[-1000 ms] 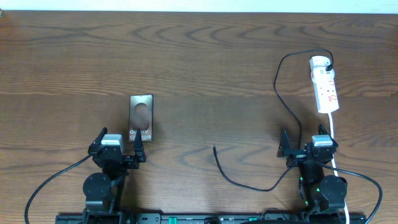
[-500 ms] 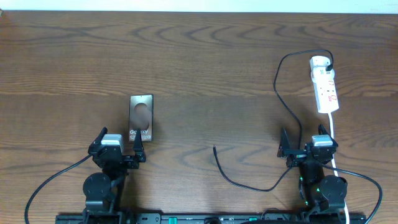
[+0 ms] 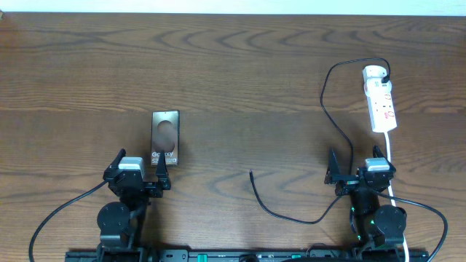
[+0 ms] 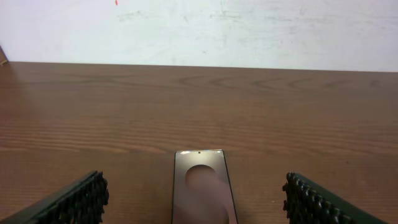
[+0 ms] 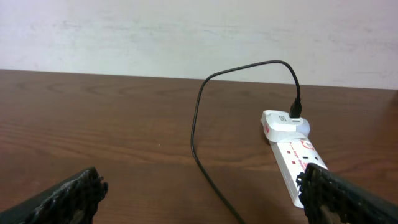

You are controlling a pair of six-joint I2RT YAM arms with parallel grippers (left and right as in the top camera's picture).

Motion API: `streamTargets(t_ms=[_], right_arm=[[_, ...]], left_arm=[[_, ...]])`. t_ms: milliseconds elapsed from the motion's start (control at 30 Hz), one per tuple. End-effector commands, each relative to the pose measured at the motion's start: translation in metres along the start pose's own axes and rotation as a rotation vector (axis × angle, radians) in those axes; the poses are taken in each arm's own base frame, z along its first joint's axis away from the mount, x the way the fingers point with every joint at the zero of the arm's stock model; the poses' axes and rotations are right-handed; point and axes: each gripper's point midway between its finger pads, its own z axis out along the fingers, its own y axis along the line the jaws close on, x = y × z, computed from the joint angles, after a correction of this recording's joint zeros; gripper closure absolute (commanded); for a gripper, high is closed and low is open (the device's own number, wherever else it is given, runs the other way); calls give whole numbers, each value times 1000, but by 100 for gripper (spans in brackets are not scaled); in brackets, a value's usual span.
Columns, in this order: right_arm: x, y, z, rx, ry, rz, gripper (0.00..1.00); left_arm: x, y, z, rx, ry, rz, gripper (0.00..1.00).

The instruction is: Plug charger to phone and switch on socket

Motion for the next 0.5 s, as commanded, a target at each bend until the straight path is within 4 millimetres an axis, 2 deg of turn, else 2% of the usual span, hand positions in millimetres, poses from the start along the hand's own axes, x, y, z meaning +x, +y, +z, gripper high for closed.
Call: streamTargets(t_ms=[0,267,367,467], right_arm=[[1,-1,0,7,2,17,1],[1,-1,0,7,2,17,1],[1,-1,0,7,2,17,1],[1,-1,0,7,2,17,1]], left_arm=[[12,2,1,-11,33,1,11],[12,-11,1,65,32,-15,11],[12,-14,1,84,36,-77,11],[3,-15,0,89,12,-103,11]])
